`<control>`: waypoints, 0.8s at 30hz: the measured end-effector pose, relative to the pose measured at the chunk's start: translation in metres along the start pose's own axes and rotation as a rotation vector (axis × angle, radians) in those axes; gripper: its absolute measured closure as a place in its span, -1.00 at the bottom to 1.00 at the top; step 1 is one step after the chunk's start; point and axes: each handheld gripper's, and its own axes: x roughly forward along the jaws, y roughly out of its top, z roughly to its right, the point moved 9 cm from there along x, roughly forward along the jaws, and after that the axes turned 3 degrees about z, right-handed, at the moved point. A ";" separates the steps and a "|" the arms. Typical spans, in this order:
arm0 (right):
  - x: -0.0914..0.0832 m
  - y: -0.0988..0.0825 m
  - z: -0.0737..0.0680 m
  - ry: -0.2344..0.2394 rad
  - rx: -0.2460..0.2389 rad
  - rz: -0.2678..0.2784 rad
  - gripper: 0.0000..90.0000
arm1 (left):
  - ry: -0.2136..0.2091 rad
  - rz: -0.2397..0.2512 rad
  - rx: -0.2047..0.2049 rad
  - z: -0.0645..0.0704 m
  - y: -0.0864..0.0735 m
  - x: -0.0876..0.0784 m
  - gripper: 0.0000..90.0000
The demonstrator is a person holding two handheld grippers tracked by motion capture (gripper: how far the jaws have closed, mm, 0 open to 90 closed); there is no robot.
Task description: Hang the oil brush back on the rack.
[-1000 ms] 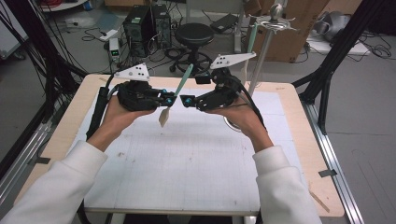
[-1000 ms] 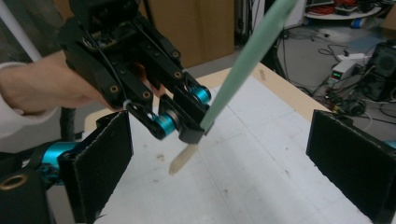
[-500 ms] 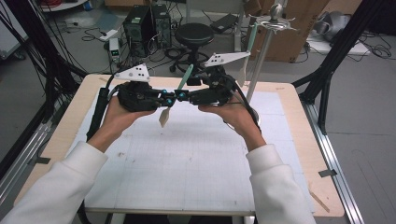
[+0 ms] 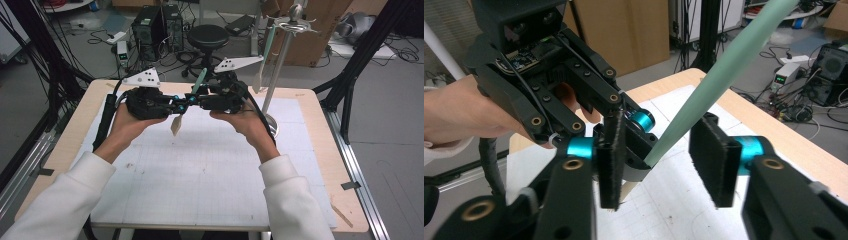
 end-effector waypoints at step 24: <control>0.005 0.002 -0.004 0.006 0.010 -0.009 0.83 | 0.004 -0.008 0.019 0.001 -0.001 0.001 0.82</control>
